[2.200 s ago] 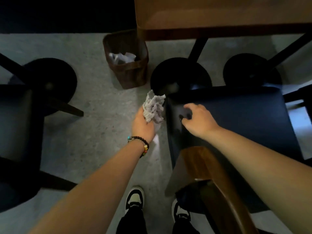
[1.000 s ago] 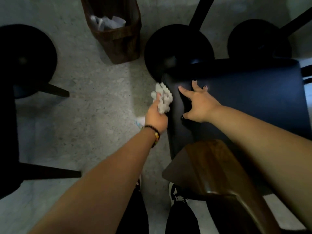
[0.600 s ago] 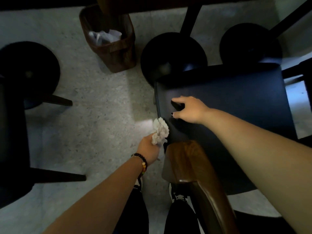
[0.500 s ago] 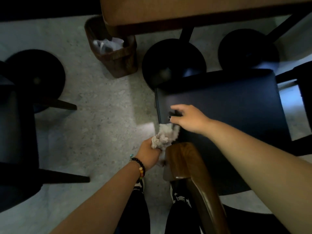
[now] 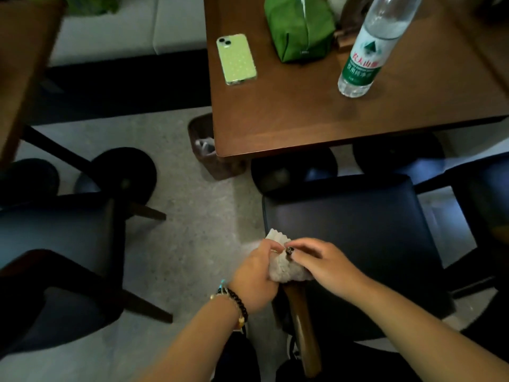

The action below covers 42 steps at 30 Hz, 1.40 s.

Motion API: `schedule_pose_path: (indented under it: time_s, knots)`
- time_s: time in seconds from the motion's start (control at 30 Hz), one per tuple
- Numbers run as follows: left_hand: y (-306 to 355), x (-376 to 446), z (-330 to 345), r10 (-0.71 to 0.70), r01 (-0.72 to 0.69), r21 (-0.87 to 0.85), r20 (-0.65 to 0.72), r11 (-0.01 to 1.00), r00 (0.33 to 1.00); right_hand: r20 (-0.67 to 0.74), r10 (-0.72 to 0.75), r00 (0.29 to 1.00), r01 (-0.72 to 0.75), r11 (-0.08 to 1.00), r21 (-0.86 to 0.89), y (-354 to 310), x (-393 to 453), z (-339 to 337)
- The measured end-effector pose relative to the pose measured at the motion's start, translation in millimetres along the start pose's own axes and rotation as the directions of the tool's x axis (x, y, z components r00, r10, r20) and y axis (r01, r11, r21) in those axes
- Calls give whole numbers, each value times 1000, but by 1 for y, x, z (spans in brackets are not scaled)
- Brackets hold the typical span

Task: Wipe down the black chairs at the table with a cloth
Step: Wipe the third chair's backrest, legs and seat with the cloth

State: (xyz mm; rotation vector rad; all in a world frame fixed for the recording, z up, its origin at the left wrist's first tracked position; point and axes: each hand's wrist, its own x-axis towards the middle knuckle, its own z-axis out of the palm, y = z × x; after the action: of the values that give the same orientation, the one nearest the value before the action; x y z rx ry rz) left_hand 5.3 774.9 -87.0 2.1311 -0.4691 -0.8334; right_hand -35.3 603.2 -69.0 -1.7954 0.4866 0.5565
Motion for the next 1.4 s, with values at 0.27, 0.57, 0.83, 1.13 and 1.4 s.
schedule_pose_path:
  time_s: [0.27, 0.57, 0.83, 1.13, 1.4]
  knots:
    - [22, -63, 41, -156, 72, -338, -230, 939, 961, -68, 57, 996, -71, 968, -240, -5, -26, 17]
    - [14, -104, 84, -621, 180, -731, -393, 658, 678, 22, 9, 1000, 5, 848, -529, -10, -19, 49]
    - [11, -115, 68, -596, 104, -714, -485, 693, 640, -34, -223, 974, 168, 815, -555, 22, -82, 65]
    - [6, -112, 65, -550, 57, -743, -440, 667, 710, -215, -137, 967, 7, 857, -516, 15, -107, 75]
    - [36, -150, 91, -379, 106, -597, -353, 795, 855, -175, -229, 958, 59, 749, -660, 32, -206, 60]
